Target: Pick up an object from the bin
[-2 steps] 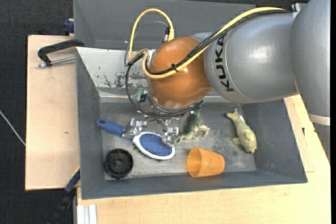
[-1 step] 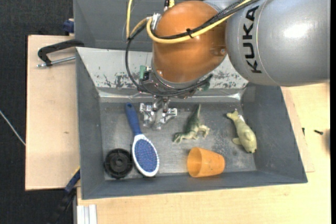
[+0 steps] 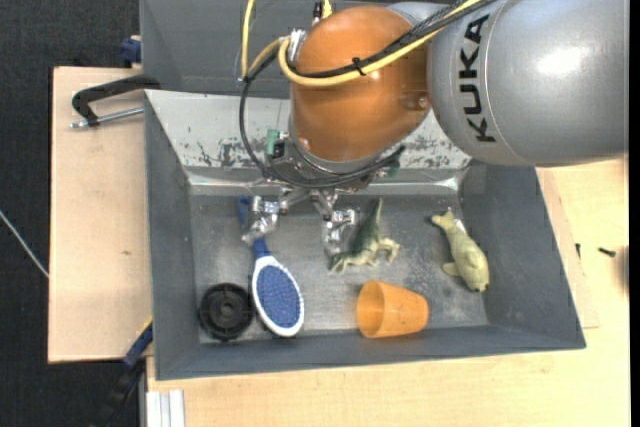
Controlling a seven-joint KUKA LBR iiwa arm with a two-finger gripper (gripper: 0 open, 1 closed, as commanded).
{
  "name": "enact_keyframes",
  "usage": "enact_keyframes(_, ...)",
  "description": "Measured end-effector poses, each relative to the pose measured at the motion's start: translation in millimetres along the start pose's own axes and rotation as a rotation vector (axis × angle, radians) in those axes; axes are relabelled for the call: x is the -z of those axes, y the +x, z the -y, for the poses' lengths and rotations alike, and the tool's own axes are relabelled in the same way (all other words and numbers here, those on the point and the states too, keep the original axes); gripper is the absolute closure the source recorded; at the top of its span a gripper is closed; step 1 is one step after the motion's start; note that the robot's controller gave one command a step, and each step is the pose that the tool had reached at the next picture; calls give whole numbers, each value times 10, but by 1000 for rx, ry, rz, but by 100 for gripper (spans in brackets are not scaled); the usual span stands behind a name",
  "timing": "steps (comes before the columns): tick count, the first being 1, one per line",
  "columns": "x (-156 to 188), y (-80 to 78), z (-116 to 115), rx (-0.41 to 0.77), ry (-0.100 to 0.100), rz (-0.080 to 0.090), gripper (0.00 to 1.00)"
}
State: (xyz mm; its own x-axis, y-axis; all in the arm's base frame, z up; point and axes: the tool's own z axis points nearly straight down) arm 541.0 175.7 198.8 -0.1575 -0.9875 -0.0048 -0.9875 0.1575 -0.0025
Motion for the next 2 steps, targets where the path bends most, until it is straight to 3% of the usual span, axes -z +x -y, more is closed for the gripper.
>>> enact_keyframes(1,-1159,-275,-152,357,4,3,0)
enact_keyframes(2,-1143,-278,-144,355,6,5,100)
